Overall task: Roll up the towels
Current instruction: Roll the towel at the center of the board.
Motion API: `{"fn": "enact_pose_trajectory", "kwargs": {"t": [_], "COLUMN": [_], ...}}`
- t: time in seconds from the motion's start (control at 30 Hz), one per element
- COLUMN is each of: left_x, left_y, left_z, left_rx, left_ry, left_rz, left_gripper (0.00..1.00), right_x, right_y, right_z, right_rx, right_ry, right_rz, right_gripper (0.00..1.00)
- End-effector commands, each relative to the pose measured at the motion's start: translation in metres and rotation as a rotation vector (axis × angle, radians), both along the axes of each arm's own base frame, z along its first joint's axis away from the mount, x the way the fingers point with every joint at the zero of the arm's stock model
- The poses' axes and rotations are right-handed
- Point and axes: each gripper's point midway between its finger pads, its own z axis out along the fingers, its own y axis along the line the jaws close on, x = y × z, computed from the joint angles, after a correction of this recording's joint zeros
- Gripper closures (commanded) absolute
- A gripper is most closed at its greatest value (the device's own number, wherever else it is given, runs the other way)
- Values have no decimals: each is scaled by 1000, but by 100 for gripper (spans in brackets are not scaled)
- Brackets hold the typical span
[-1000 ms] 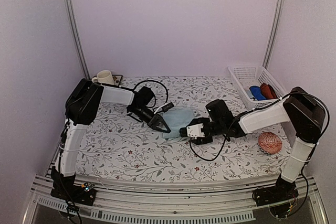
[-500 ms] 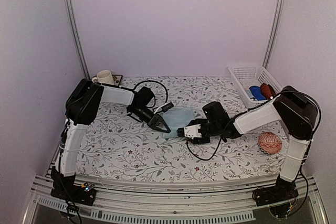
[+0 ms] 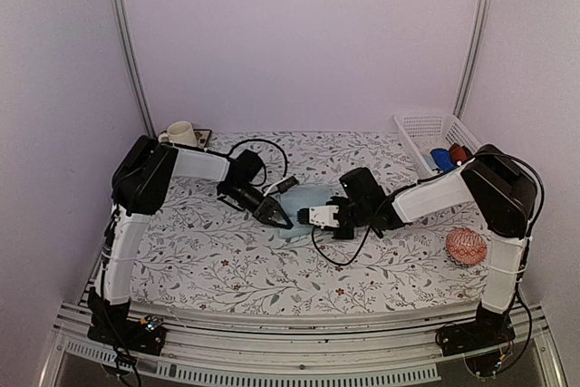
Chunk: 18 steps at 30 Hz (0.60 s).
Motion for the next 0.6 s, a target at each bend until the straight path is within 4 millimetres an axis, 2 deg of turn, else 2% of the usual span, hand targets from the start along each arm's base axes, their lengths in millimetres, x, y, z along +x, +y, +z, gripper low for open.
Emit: {"fn": "enact_pose_trajectory", "kwargs": {"t": [0.0, 0.1, 0.2, 0.33, 0.57], "left_x": [11, 19, 26, 31, 31], "left_y": [37, 43, 49, 57, 67], "left_z": [-41, -27, -9, 15, 57], "left_rx": [211, 233, 250, 248, 219], "left_ry": [-67, -151, -248, -383, -677], "left_rz": [66, 83, 101, 131, 195], "left_gripper": [63, 36, 21, 9, 3], "right_x": [-32, -41, -49, -57, -67], "right_y": [-4, -6, -7, -6, -3], "right_z": [-20, -21, -20, -17, -5], "right_rx": [-54, -64, -62, -57, -35], "right_ry": [179, 250, 318, 399, 513], "right_rz": [46, 41, 26, 9, 23], "right_gripper": [94, 95, 95, 95, 95]}}
